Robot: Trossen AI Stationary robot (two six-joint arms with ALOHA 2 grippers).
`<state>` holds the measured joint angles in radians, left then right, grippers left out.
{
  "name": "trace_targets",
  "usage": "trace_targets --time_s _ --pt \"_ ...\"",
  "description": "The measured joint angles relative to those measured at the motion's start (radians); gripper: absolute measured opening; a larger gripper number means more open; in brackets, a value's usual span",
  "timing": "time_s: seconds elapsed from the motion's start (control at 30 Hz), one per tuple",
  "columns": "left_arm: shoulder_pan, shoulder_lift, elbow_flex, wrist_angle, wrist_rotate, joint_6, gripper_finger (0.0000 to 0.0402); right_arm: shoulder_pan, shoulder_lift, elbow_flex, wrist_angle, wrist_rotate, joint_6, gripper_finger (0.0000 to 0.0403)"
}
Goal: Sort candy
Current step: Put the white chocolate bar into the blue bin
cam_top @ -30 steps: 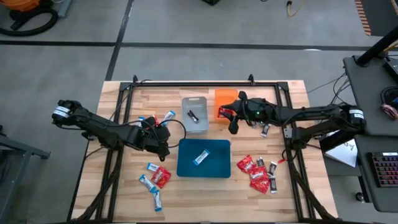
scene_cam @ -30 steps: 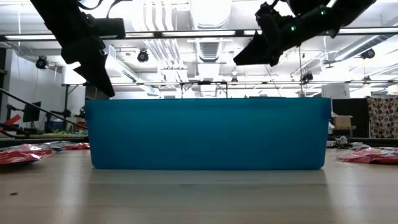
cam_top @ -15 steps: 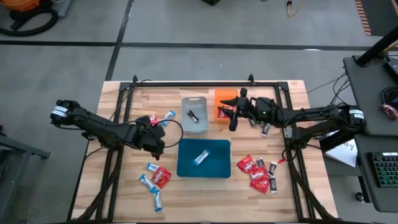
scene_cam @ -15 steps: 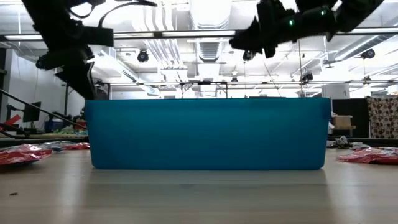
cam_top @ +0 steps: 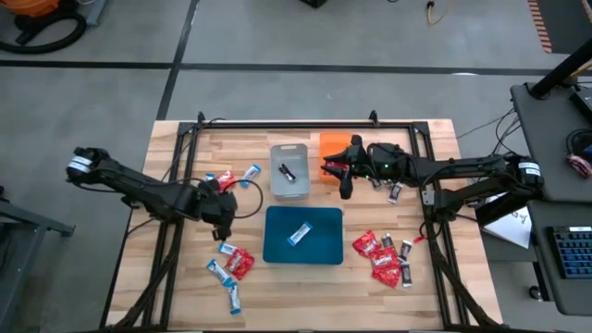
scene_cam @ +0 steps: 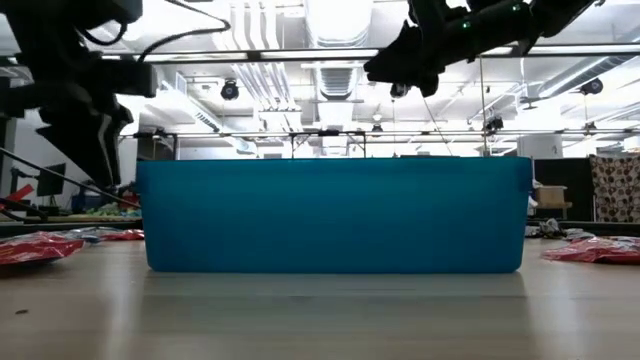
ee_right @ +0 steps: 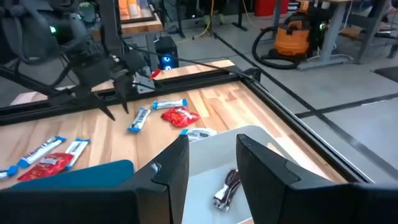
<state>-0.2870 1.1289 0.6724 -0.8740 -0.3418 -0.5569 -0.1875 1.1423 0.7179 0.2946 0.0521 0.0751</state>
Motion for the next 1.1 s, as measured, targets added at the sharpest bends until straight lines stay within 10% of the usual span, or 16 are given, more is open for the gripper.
trace_targets --time_s 0.4,0.73,1.1 --pt "0.001 0.226 -0.034 -0.043 -0.004 -0.086 0.022 0.0 0.0 -0.002 -0.092 0.0 -0.009 0.0123" --pt "0.022 0.383 -0.037 -0.062 -0.022 -0.171 0.0225 0.0 0.0 -0.008 -0.134 0.0 -0.043 0.0123" --pt "0.024 0.342 0.004 -0.032 -0.007 -0.165 0.0061 0.0 0.0 -0.009 -0.203 0.0 -0.05 0.0123"
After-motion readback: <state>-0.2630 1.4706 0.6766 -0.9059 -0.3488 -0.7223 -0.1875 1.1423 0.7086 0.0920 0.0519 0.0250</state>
